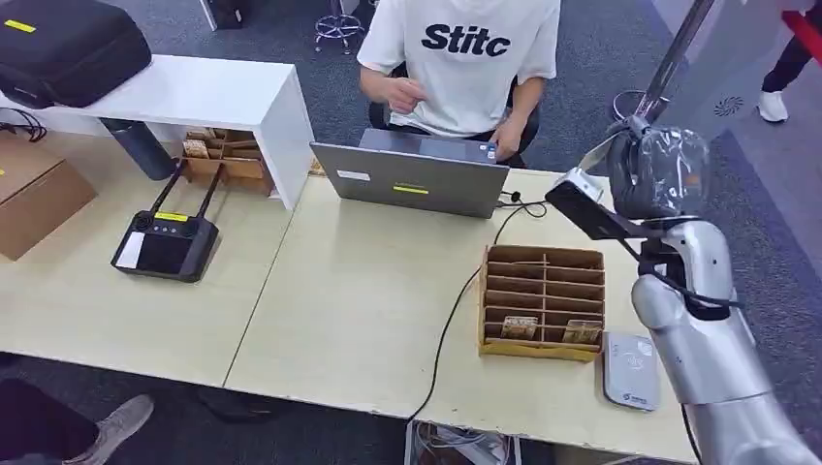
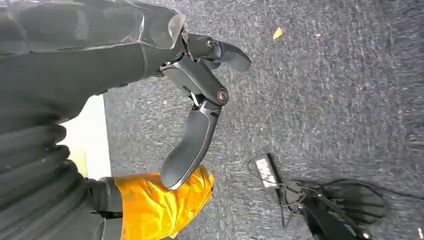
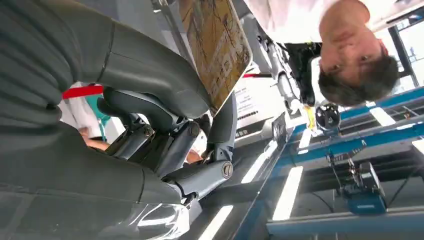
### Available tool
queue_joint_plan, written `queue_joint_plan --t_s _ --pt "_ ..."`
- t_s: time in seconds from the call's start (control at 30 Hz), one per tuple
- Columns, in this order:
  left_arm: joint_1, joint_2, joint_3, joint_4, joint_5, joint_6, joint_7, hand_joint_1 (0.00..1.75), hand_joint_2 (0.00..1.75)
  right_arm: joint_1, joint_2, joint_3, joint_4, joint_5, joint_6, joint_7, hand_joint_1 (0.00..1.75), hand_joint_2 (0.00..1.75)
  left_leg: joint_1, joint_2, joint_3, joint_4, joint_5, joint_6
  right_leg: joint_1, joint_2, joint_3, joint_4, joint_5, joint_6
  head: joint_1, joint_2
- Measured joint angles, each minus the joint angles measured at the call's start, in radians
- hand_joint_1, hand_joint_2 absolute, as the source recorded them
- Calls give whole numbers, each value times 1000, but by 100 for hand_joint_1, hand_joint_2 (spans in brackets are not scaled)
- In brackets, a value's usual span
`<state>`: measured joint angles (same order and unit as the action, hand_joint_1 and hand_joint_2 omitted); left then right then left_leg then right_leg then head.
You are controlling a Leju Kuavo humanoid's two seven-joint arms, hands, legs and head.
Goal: Pass the card to the sensor for recognition and then transmit it.
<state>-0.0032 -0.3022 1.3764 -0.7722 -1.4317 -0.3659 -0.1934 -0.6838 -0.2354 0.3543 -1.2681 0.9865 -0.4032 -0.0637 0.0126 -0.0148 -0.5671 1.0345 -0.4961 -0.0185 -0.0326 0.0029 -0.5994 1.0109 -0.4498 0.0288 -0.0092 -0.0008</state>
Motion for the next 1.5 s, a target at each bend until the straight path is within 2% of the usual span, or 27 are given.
queue_joint_plan --t_s 0.13,0.23,0.37,0.47,0.6,0.9,1.43,1.47,1.5 --pt "-2 21 0 45 -2 11 -1 0 175 -40 11 18 33 -1 0 2 175 175 0 0 0 0 0 0 0 0 0 0 0 0 0 0" --pt "-4 35 -2 72 -5 28 -11 0 175 -68 17 37 59 2 31 20 175 175 0 0 -1 0 0 0 0 0 0 0 1 0 0 0" --pt "-31 89 -15 183 7 104 -11 0 175 -225 56 91 219 3 119 78 175 175 0 2 -3 0 3 0 0 2 -4 1 4 -1 0 0" --pt "-46 121 -27 259 21 139 -5 0 175 -322 88 122 334 3 154 99 175 175 0 1 -3 0 5 -1 0 1 -4 1 4 -2 0 0" --pt "-50 145 -31 333 33 156 5 0 175 -389 120 148 434 3 169 113 175 175 0 1 -3 0 5 -1 0 1 -4 1 5 -1 0 0" --pt "-49 178 -31 411 48 176 11 0 175 -424 149 180 528 1 190 134 175 175 0 1 -3 0 5 -1 0 1 -4 1 5 -1 0 0" --pt "-48 193 -31 443 52 183 14 0 175 -431 156 205 571 -1 191 135 175 175 0 1 -3 0 5 -1 0 1 -4 1 5 -1 0 0" --pt "-48 193 -31 443 52 183 14 0 175 -431 157 205 572 -1 191 135 9 175 0 1 -3 0 5 -1 0 1 -4 1 5 -1 0 0" --pt "-48 193 -31 443 53 183 14 0 175 -431 157 206 572 -2 193 136 0 175 0 1 -3 0 5 -1 0 1 -4 1 5 -1 0 0"
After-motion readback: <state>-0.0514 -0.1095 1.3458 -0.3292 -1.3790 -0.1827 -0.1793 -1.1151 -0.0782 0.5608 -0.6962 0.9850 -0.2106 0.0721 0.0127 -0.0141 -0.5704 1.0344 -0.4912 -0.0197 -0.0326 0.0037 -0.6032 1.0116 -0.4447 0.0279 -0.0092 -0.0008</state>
